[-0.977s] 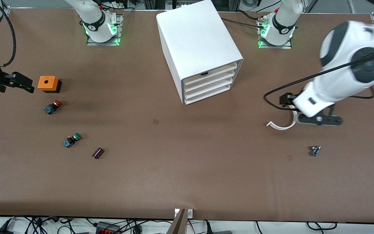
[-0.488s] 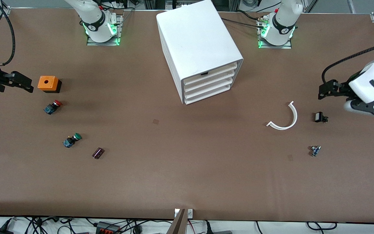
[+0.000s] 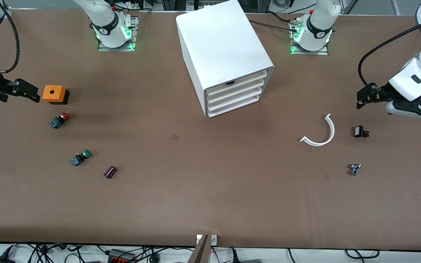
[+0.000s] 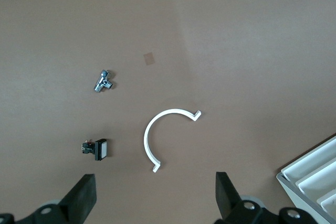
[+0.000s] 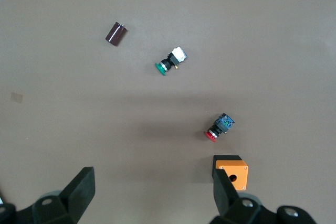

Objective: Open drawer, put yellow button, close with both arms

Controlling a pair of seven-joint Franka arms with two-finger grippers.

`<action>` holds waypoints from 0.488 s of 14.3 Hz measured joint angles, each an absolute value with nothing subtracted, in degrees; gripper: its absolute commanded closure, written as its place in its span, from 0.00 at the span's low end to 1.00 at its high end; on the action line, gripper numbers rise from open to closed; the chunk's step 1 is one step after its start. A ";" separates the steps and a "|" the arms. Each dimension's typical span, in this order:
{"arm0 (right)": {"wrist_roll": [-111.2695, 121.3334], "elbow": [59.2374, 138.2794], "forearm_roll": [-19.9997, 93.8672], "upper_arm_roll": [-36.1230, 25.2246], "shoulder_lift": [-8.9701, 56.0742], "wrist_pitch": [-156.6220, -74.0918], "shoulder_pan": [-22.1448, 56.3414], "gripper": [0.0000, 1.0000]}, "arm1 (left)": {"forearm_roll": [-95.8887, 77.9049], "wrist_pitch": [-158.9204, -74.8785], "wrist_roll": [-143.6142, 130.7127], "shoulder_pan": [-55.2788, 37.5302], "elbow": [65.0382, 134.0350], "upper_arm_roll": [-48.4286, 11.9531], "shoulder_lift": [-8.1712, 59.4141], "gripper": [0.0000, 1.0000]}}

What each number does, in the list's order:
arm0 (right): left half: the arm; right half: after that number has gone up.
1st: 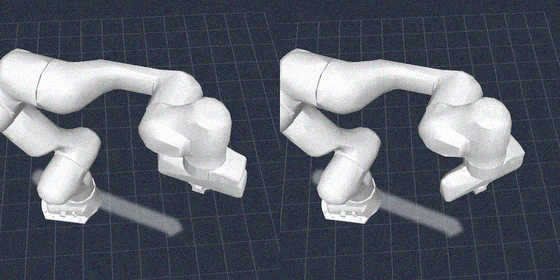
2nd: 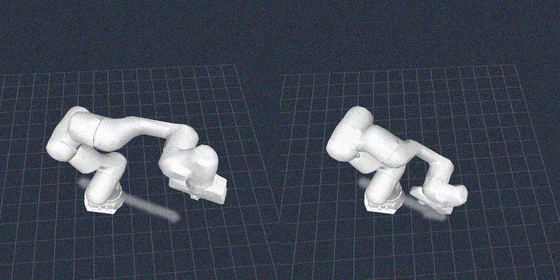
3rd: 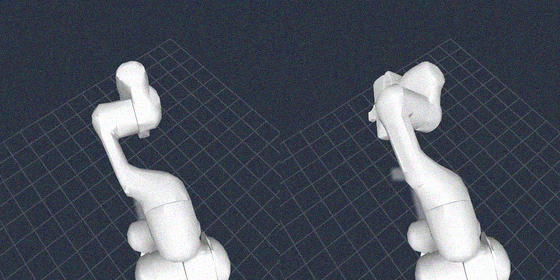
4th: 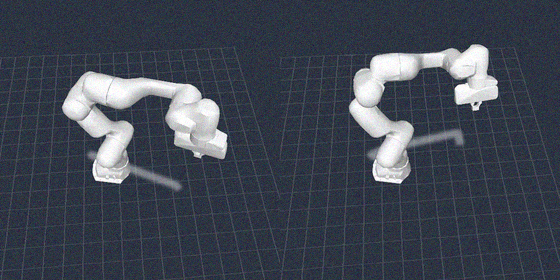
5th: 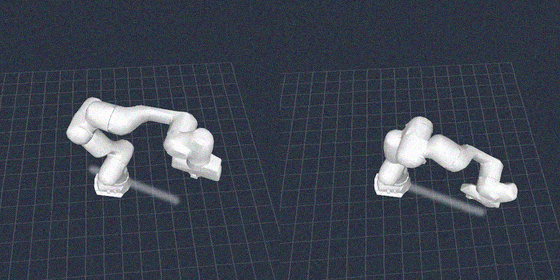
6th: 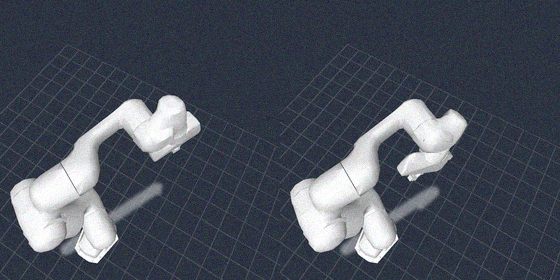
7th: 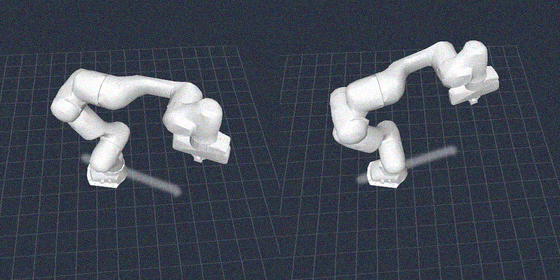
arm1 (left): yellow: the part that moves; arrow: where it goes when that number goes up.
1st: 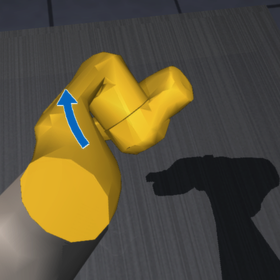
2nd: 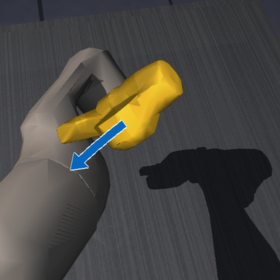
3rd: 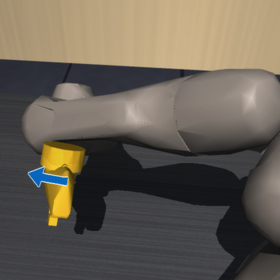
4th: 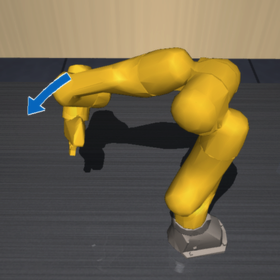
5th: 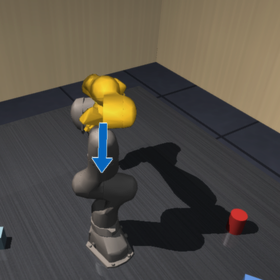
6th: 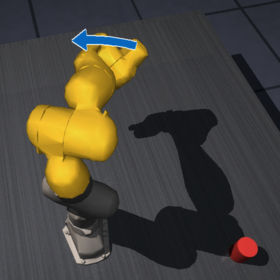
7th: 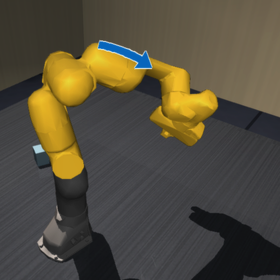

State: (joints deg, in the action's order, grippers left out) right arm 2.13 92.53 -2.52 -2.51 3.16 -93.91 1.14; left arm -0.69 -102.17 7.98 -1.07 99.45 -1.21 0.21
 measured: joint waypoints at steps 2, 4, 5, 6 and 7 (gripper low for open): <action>2.16 92.53 -2.52 -2.49 3.12 -93.76 1.18 0.00 | -0.69 -100.31 7.99 -1.21 99.28 -1.49 -0.46 0.00; 2.16 92.53 -2.52 -2.49 3.06 -93.66 1.17 0.00 | -0.69 -99.63 7.98 -1.60 99.04 -1.74 -0.89 0.00; 2.16 92.53 -2.52 -2.49 3.03 -93.58 1.17 0.00 | -0.69 -99.42 7.98 -1.68 99.04 -1.77 -0.97 0.00; 2.16 92.52 -2.52 -2.51 3.02 -93.48 1.16 0.00 | -0.69 -99.03 7.98 -1.67 99.04 -1.76 -0.97 0.00; 2.16 92.53 -2.52 -2.54 3.02 -93.40 1.13 0.00 | -0.69 -98.53 7.98 -1.64 99.04 -1.75 -0.97 0.00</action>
State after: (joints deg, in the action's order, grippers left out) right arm 2.16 92.53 -2.52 -2.54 3.02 -93.40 1.13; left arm -0.69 -98.53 7.98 -1.64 99.04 -1.75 -0.97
